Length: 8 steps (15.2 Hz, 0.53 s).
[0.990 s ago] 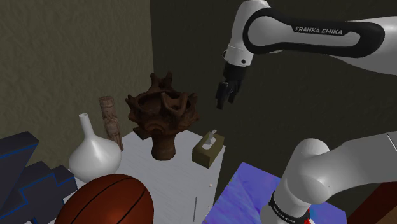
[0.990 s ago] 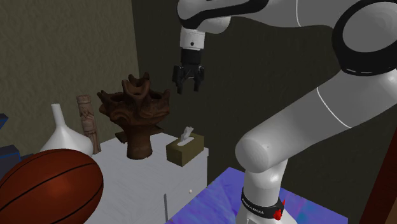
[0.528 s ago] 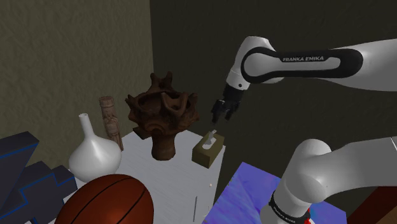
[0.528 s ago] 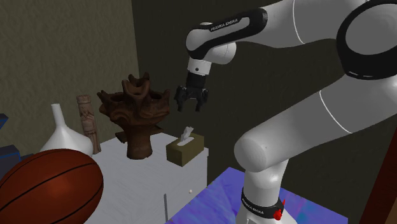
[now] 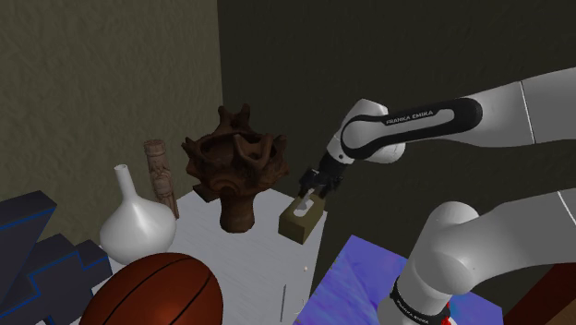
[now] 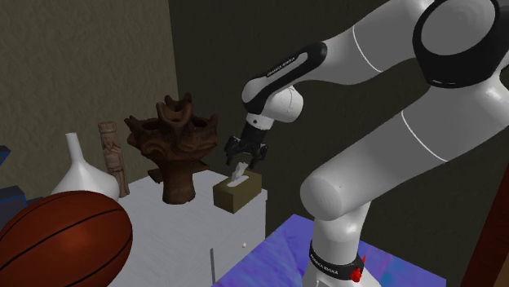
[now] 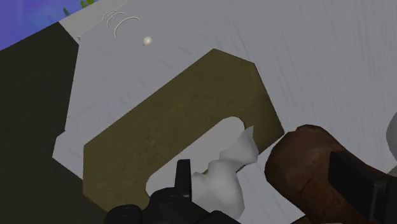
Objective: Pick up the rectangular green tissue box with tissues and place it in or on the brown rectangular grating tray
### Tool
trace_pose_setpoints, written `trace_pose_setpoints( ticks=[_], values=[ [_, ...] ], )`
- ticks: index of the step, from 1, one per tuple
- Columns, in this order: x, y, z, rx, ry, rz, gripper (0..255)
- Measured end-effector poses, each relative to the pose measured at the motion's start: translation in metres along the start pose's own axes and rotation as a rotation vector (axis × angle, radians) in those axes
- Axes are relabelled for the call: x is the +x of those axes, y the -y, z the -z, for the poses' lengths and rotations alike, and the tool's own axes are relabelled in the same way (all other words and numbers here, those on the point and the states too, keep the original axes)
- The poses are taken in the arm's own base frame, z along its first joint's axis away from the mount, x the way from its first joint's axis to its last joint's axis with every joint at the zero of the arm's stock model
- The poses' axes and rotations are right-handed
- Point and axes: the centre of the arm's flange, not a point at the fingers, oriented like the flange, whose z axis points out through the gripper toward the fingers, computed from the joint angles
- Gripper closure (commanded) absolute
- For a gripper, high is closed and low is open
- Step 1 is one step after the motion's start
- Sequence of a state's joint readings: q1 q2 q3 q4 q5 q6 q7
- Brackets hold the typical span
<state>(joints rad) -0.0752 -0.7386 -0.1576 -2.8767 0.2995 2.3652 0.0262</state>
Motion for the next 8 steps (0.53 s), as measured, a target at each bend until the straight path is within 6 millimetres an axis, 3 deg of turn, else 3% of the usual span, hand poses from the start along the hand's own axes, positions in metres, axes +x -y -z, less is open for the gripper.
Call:
trace_pose_setpoints(
  ticks=[8],
  values=[
    [0.002,-0.004,-0.040,0.007,-0.008,-0.014,0]
  ],
)
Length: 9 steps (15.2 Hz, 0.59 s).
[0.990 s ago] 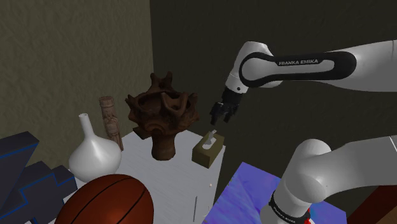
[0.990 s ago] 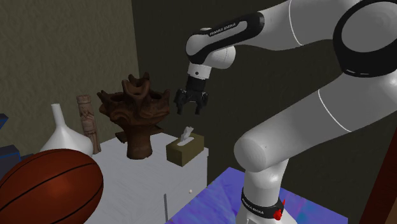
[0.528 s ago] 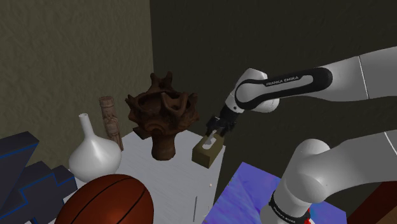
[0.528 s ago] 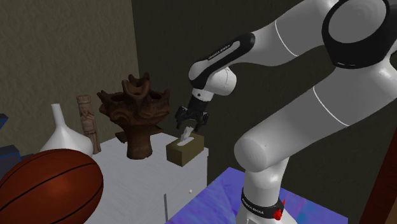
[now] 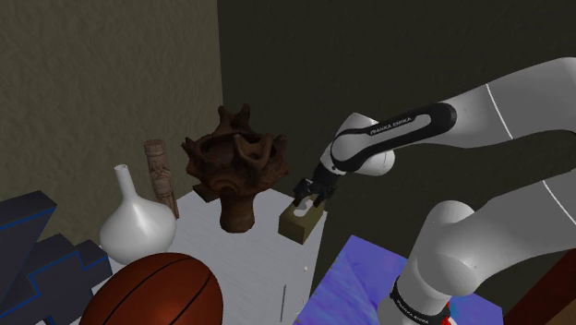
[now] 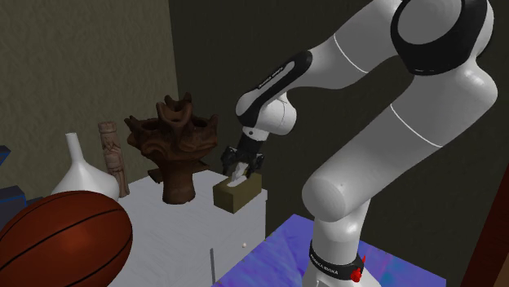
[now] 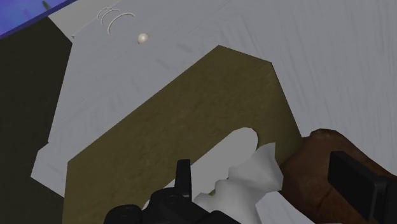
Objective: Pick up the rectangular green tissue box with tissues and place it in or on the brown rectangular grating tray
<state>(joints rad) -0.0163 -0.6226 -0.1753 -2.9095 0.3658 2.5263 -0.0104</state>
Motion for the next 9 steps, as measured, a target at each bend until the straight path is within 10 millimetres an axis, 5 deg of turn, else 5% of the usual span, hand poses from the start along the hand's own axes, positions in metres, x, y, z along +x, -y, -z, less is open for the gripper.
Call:
trace_pose_setpoints(
  ticks=[5,6,9],
  values=[
    [0.0000,0.0004,-0.0022,0.000,-0.001,0.000,0],
    [0.0000,0.0005,-0.0022,0.000,-0.001,0.000,255],
    [0.0008,0.0019,-0.0009,0.002,-0.004,0.002,255]
  ],
)
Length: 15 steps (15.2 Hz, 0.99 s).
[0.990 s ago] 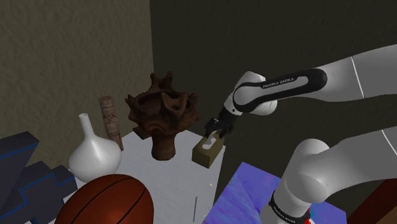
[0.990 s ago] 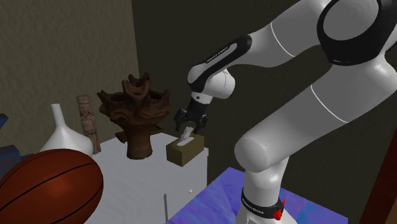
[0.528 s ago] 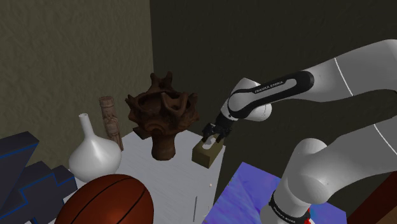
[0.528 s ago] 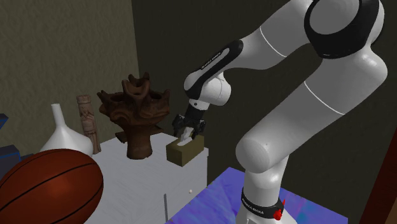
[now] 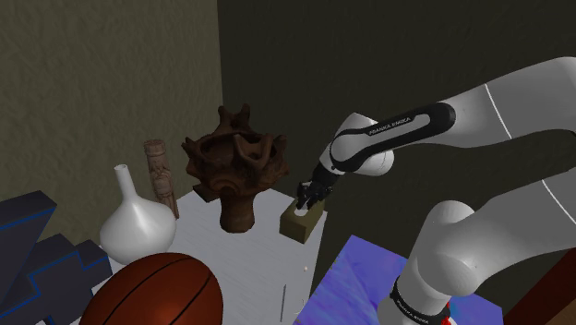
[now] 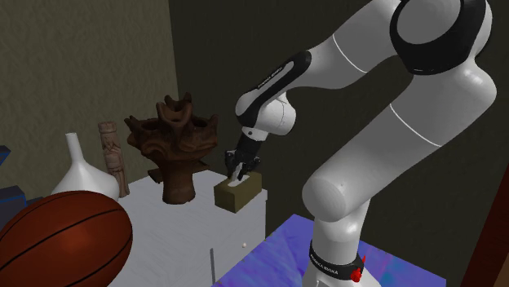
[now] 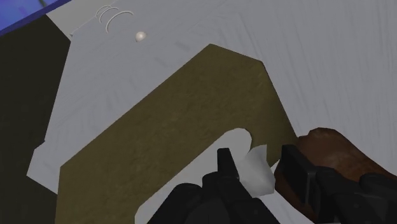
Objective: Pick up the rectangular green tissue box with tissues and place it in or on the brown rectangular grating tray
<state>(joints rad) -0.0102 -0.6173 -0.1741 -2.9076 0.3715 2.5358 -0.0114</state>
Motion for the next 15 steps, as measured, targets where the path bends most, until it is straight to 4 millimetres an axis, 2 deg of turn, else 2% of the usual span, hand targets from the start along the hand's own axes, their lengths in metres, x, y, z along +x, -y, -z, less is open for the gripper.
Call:
trace_pose_setpoints(
  ticks=[8,15],
  values=[
    [0.001,0.000,0.002,0.000,-0.001,-0.002,255],
    [0.005,0.013,0.033,-0.002,0.003,-0.002,255]
  ],
)
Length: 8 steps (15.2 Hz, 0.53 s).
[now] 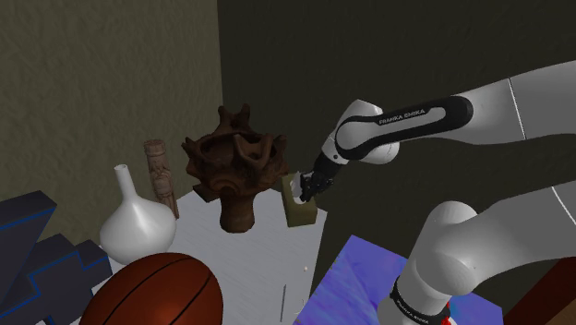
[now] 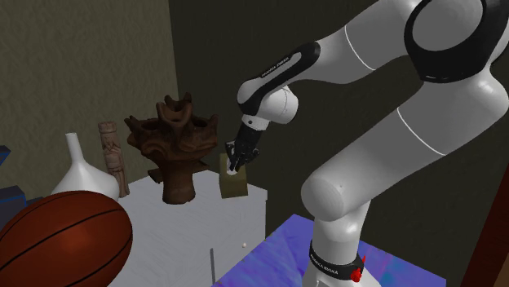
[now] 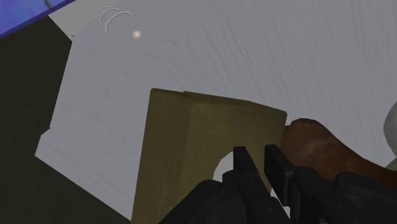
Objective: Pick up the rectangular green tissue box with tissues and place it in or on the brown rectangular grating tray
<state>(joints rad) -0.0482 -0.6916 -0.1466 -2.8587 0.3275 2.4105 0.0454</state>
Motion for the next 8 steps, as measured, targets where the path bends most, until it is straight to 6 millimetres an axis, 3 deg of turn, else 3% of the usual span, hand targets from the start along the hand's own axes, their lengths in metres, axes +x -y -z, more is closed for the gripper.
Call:
trace_pose_setpoints(
  ticks=[8],
  values=[
    [0.007,0.014,0.038,0.000,0.001,0.000,255]
  ],
)
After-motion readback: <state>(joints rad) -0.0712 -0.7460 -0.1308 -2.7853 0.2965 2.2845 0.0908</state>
